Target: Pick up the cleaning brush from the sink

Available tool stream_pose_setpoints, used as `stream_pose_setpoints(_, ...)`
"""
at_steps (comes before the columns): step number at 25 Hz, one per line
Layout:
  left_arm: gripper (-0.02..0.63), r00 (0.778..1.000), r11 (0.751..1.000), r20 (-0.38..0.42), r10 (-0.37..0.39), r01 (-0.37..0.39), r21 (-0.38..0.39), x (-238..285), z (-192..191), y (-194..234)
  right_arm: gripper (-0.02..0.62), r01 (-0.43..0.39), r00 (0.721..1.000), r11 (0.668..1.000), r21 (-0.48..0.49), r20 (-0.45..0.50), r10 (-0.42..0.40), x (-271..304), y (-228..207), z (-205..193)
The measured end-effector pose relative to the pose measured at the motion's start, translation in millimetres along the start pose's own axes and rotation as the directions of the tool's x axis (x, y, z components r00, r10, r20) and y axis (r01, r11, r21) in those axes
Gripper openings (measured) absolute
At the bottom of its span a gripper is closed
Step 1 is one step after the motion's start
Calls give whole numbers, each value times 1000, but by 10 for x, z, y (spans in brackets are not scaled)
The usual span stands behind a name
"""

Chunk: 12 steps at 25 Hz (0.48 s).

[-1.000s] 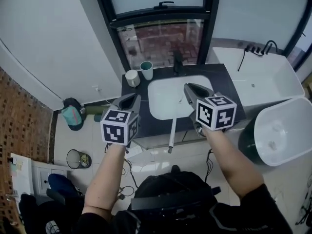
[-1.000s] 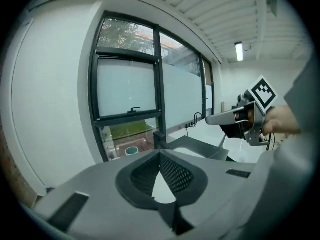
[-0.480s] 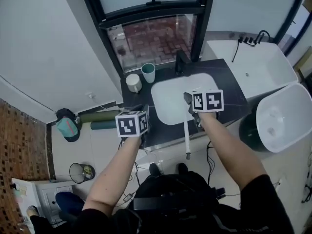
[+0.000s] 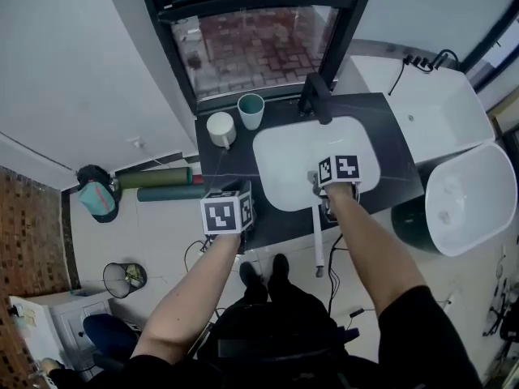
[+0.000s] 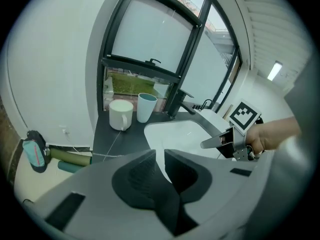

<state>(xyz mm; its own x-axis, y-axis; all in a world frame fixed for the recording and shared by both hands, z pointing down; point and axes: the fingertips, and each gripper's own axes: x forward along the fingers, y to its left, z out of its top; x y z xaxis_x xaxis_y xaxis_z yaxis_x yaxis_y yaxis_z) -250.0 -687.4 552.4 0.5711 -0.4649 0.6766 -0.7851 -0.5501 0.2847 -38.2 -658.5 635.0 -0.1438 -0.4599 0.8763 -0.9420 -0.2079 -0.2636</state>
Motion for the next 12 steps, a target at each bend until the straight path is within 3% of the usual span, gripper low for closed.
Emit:
stream_pose_setpoints(5, 61, 999, 999, -39, 28, -29, -15, 518, -33, 179, 132, 35, 993, 999, 8, -117, -34, 634, -299, -39)
stream_pose_setpoints(9, 61, 995, 999, -90, 37, -33, 40, 867, -2, 258, 132, 22, 979, 999, 24, -203, -17, 987, -346, -118)
stream_pose_setpoints(12, 61, 995, 999, -98, 26, -24, 24, 997, 24, 266, 132, 34, 963, 999, 10, -266, -30, 1149, -364, -167)
